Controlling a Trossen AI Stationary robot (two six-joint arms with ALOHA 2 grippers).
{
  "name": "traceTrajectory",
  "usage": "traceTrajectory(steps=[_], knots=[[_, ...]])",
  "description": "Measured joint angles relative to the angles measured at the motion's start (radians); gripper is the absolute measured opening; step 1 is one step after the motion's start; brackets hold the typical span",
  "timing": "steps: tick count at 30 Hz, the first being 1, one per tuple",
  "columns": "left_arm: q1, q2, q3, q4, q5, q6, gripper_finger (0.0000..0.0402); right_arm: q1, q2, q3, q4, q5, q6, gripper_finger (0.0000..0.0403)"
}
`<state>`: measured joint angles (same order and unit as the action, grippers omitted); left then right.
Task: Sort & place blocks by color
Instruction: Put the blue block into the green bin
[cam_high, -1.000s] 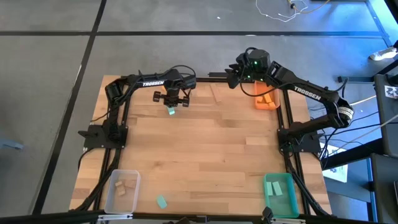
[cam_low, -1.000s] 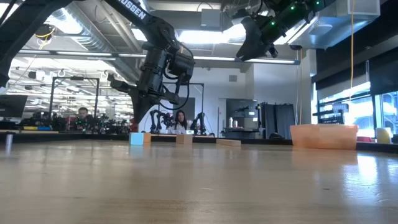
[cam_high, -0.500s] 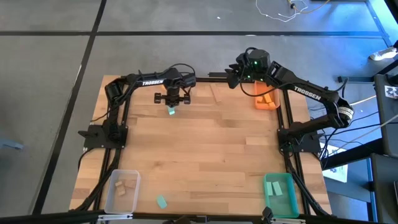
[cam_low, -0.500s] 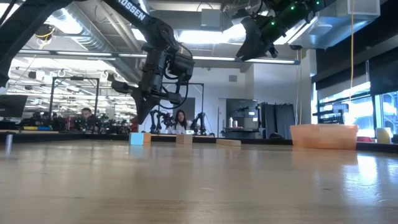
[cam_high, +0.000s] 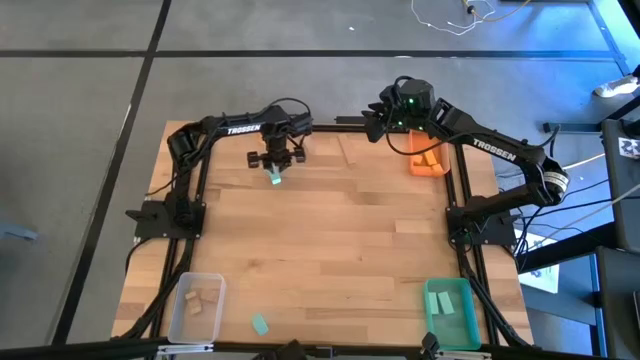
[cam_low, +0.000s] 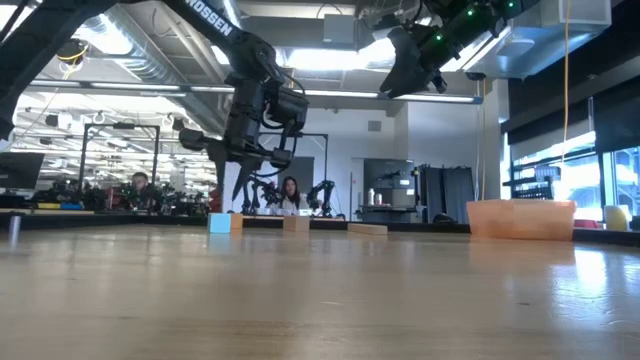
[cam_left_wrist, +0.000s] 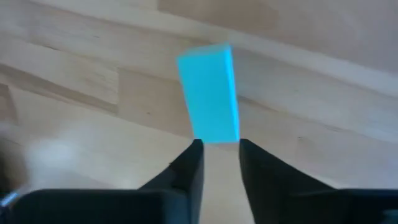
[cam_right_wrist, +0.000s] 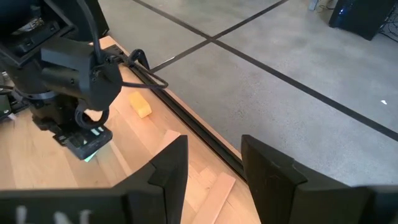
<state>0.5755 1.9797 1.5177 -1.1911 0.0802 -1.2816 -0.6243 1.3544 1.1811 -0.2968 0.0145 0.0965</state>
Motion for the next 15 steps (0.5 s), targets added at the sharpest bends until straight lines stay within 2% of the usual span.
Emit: traceTrajectory(steps=[9,12,15], knots=[[-0.005,0.01,0.0,0.051,-0.091,-0.048,0.0229,0.0,0.0,0.0,0.0,0.0,0.0,0.0149],[-0.013,0.011,-0.016,0.067,-0.13,-0.052,0.0262,0.0,0.0,0.0,0.0,0.0,0.0,0.0149],[-0.013,0.016,-0.05,0.088,-0.117,-0.054,0.0283,0.0,0.0,0.0,0.0,0.0,0.0,0.0149]])
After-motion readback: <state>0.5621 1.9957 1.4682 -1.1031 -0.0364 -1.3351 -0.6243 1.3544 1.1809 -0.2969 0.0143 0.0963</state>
